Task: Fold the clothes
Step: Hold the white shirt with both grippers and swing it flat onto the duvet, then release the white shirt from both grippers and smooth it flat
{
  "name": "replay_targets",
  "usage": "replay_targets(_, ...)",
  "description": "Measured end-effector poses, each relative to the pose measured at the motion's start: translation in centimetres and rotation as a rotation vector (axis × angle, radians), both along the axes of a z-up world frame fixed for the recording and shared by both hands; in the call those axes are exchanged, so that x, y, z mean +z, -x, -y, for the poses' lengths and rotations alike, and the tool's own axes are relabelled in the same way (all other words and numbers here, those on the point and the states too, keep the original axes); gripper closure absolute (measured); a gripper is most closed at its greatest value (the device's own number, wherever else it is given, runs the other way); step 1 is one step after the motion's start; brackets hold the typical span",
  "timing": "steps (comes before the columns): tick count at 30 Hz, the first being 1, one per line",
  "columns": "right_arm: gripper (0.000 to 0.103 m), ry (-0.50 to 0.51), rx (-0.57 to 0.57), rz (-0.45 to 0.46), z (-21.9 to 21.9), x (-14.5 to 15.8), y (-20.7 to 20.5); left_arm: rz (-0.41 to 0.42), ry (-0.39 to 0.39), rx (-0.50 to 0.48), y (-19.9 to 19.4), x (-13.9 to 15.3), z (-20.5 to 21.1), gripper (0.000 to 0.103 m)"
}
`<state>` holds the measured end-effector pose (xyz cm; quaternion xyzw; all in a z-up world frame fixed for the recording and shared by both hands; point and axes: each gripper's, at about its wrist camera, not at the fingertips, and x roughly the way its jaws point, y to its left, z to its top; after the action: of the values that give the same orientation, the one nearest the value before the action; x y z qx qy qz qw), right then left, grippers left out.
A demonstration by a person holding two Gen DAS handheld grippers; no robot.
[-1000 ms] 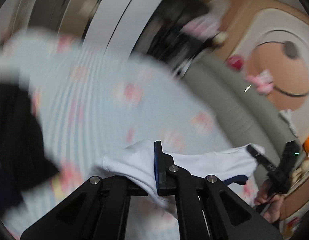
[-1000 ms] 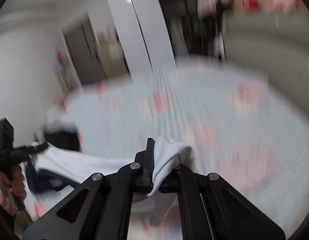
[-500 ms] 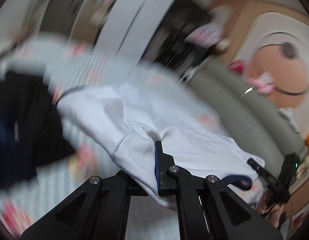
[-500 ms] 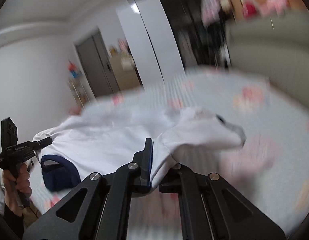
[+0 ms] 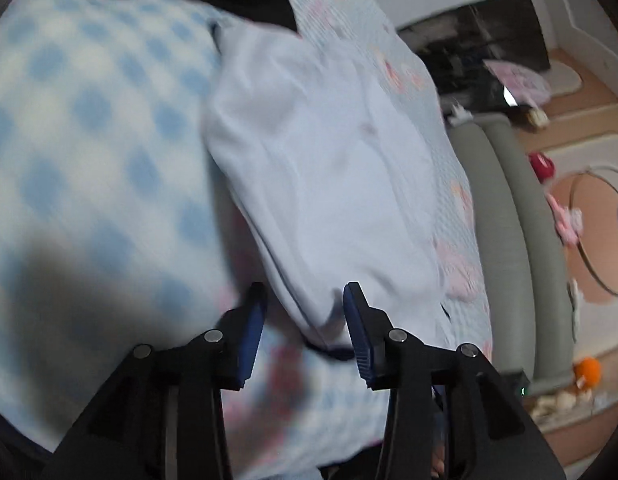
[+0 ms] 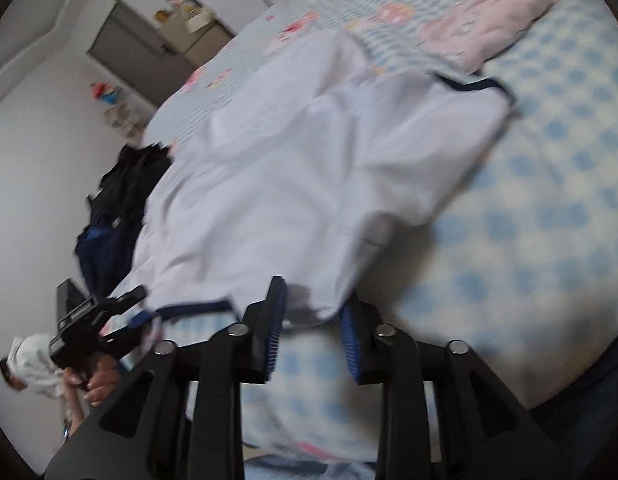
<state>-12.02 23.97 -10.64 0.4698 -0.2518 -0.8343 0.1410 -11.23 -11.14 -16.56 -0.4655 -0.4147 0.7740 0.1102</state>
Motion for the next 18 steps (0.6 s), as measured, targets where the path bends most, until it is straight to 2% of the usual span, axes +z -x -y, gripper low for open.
replay_targets(2,0.056,0.002,0.004,0.003,0.7,-0.9,0.7,-0.002,0.048,-0.027,0.9,-0.3,-1.3,0.055)
replay_targets(4,0.052,0.004,0.008,0.005,1.4,-1.8,1.4,-0.002,0.079,-0.031,2.2,-0.4,-1.7,0.056)
replay_targets(5,0.052,0.001,0.008,0.009,1.8,-2.3,1.8,-0.001,0.092,-0.034,2.8,-0.1,-1.8,0.066)
replay_targets(6,0.061,-0.017,-0.001,0.020,2.0,-2.5,2.2,0.002,0.105,-0.039,3.3,0.5,-2.0,0.094)
replay_targets(7,0.072,-0.037,-0.003,0.019,2.5,-2.2,2.2,0.005,0.119,-0.045,3.9,1.1,-2.2,0.098)
replay_targets(8,0.088,-0.050,0.004,-0.011,2.9,-1.3,1.8,0.002,0.132,-0.050,4.1,1.9,-2.5,0.098)
replay_targets(9,0.098,-0.062,0.012,-0.040,3.2,-0.3,1.4,-0.012,0.138,-0.057,3.9,2.9,-2.8,0.099)
replay_targets(12,0.100,-0.060,0.012,-0.094,2.5,2.4,-0.5,-0.058,0.151,-0.090,2.5,5.8,-2.8,0.100)
replay_targets(14,0.100,-0.050,0.007,-0.119,1.7,4.1,-2.1,-0.064,0.145,-0.104,1.1,6.4,-2.8,0.100)
replay_targets(16,0.100,-0.050,0.005,-0.111,0.9,4.5,-3.7,-0.061,0.135,-0.116,-0.5,6.5,-2.7,0.100)
replay_targets(18,0.100,-0.089,0.018,-0.085,0.7,3.5,-4.9,-0.050,0.132,-0.129,-1.8,6.3,-2.6,0.099)
